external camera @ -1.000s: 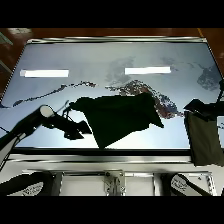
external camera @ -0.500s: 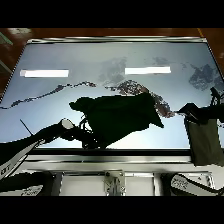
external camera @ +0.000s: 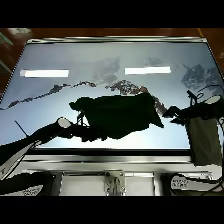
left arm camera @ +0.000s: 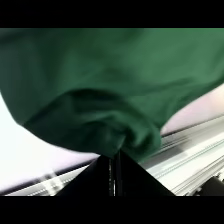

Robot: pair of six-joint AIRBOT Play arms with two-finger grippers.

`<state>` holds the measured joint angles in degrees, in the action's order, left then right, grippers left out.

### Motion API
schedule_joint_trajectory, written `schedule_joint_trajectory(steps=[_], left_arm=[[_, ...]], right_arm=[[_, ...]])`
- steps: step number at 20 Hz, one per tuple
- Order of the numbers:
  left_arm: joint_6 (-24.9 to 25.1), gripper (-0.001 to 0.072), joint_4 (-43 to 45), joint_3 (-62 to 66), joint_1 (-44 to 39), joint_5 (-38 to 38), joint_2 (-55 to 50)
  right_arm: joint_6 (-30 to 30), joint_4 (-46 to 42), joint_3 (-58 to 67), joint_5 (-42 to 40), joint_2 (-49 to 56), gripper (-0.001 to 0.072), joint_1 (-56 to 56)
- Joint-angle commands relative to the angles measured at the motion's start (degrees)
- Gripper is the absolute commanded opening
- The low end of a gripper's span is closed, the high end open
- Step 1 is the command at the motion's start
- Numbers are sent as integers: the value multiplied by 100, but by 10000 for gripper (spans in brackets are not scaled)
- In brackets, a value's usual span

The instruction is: Fold the shirts.

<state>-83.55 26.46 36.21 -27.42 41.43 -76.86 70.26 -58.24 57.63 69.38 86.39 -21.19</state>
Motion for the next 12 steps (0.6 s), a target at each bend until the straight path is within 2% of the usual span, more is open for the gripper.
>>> schedule_joint_trajectory(steps=[1,4,5,6,7,8,12], left_arm=[[17,38,278,4,267,-37,520],[20,38,273,13,522,-52,772],[46,38,295,39,610,-50,839],[42,37,426,103,691,-42,894],[37,37,619,212,778,-2,953],[39,36,763,361,861,61,1032],[-142,35,2017,1687,1233,645,1541]], right_arm=[[79,210,-2,-24,485,688,498],[107,247,-2,55,726,686,822],[107,247,-2,52,730,658,931],[105,247,0,55,730,481,1012],[103,269,4,70,717,242,1058],[105,343,35,184,669,73,1058],[-358,638,682,730,-173,65,855]])
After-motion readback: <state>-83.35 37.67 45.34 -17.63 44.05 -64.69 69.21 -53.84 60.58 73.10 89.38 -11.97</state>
